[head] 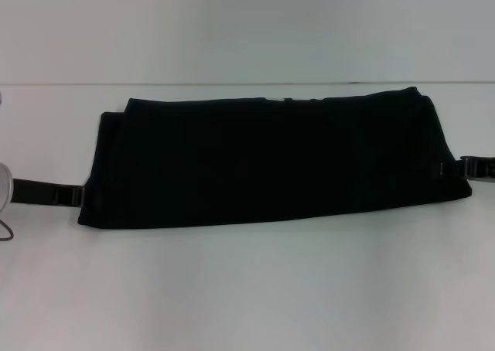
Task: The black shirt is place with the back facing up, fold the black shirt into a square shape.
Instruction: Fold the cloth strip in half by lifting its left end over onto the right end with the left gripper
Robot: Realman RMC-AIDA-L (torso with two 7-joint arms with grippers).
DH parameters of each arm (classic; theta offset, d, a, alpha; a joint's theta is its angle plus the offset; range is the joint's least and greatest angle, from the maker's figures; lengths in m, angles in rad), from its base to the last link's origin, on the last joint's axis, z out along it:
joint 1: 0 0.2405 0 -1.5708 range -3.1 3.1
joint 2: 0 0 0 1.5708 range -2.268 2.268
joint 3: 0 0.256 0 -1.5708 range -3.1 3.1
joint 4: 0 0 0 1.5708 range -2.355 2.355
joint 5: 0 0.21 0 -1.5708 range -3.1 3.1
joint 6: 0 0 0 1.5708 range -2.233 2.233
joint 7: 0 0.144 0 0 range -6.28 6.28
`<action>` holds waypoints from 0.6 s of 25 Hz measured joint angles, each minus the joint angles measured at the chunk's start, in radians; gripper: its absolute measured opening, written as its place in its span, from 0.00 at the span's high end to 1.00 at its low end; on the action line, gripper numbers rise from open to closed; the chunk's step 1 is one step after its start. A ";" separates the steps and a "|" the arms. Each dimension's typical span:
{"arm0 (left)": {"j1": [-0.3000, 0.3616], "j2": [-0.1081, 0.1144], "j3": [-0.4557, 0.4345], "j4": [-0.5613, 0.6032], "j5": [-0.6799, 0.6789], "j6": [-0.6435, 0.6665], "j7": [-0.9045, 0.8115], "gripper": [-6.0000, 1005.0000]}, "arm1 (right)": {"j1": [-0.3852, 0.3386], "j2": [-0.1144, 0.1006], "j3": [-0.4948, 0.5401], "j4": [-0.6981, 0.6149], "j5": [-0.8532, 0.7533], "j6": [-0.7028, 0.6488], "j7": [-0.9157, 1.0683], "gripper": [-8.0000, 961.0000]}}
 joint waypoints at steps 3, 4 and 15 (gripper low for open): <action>0.000 0.000 0.000 0.000 -0.001 -0.002 0.000 0.98 | -0.003 0.001 -0.004 -0.005 0.001 -0.001 -0.003 0.38; 0.000 0.000 0.000 0.000 -0.001 -0.002 0.000 0.98 | -0.006 0.001 -0.004 -0.009 0.003 -0.004 -0.005 0.44; 0.002 0.000 -0.002 -0.002 -0.007 -0.004 0.000 0.98 | -0.031 -0.006 0.002 -0.019 0.005 -0.012 -0.009 0.92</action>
